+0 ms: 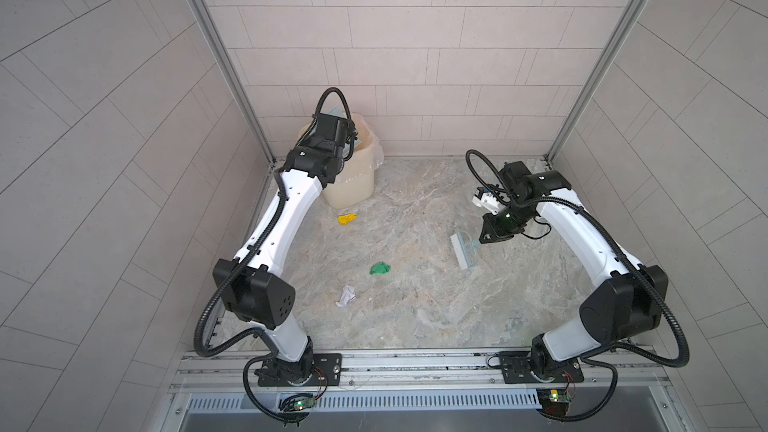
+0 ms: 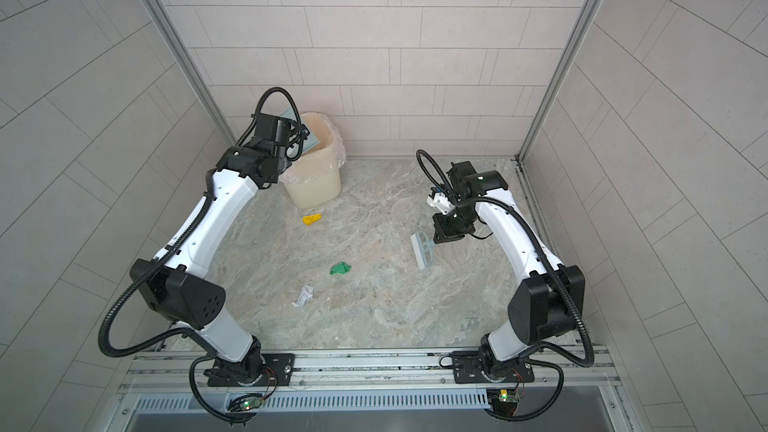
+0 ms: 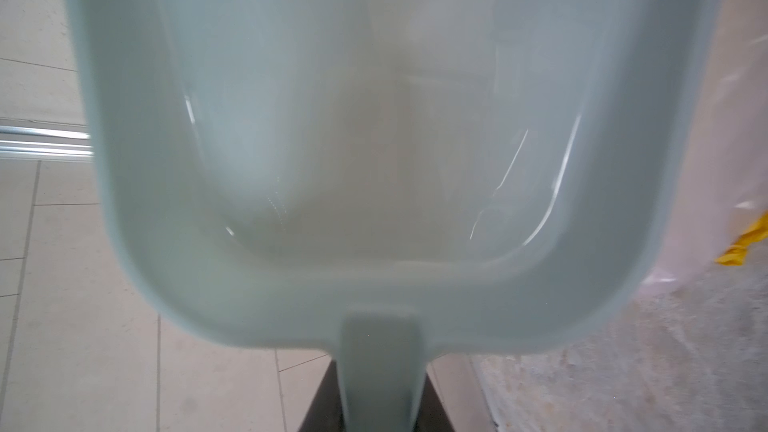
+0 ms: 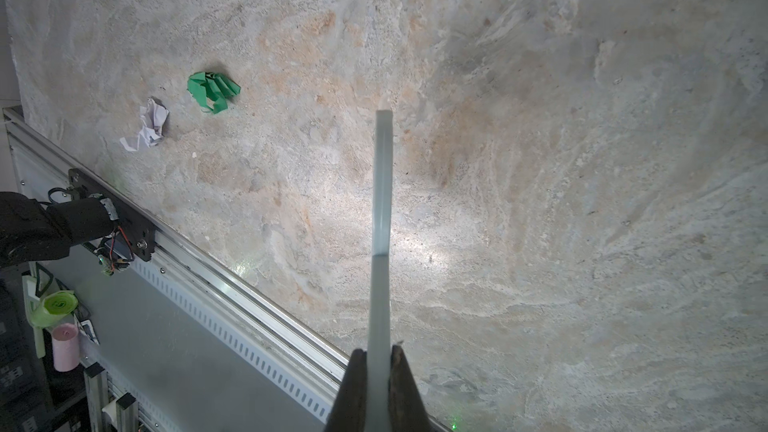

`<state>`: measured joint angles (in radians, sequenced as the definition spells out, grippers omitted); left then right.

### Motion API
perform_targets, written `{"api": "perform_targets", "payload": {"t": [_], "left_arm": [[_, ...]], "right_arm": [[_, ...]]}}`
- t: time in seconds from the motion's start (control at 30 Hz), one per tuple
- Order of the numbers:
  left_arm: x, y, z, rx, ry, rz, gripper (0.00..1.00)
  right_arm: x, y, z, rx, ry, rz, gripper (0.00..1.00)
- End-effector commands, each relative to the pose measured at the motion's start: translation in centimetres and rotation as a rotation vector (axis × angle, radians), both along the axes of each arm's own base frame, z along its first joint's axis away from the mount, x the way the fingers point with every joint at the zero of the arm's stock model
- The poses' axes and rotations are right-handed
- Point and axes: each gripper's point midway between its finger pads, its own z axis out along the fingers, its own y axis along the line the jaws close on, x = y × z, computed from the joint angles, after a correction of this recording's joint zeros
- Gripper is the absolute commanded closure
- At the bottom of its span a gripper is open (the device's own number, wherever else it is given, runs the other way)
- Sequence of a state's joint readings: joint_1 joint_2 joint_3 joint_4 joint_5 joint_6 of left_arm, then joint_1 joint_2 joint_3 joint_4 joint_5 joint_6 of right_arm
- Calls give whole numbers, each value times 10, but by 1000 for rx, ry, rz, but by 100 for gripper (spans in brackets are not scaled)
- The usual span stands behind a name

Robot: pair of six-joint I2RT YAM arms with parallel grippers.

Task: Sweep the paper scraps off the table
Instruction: 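Lower the dustpan beside the printed scrap while the right brush moves behind it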

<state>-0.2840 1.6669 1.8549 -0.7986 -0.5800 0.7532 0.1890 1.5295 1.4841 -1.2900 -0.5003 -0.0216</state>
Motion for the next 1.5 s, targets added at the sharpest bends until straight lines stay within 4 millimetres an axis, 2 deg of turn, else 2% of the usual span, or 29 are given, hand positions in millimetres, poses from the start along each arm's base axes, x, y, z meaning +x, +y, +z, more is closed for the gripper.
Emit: {"api": "perform_targets", "payload": {"t": [0.0, 0.17, 0.3, 0.53, 0.6, 0.73, 0.8, 0.9, 1.07, 1.23, 1.33, 1.47], "left_arm": [[-20, -27, 11, -194, -19, -60, 100], [-33, -71, -1, -296, 31, -145, 100], [-45, -108, -19, -393, 86, -206, 100], [-69, -184, -69, -512, 212, -306, 100], [-76, -204, -84, -549, 252, -326, 100], [-91, -238, -116, -620, 358, -370, 100], [-97, -249, -130, -630, 402, -375, 100], [-103, -253, -149, -605, 445, -369, 100], [-109, -249, -170, -573, 491, -346, 100], [-116, -247, -190, -577, 521, -326, 100], [-118, -247, -198, -585, 532, -321, 100], [-117, -248, -207, -572, 549, -315, 100]], "right_arm": [[4, -7, 15, -18, -53, -24, 100], [17, -27, 24, -53, -107, -101, 100], [30, -58, 35, -119, -171, -218, 100], [56, -134, 59, -452, -351, -387, 100], [66, -149, 64, -516, -377, -422, 100], [90, -178, 55, -674, -371, -436, 100], [102, -194, 50, -745, -355, -461, 100], [125, -213, 46, -800, -348, -484, 100], [163, -243, 36, -880, -313, -510, 100], [180, -269, 3, -869, -186, -519, 100], [188, -272, -17, -858, -142, -491, 100], [192, -263, -41, -803, -94, -455, 100]]}}
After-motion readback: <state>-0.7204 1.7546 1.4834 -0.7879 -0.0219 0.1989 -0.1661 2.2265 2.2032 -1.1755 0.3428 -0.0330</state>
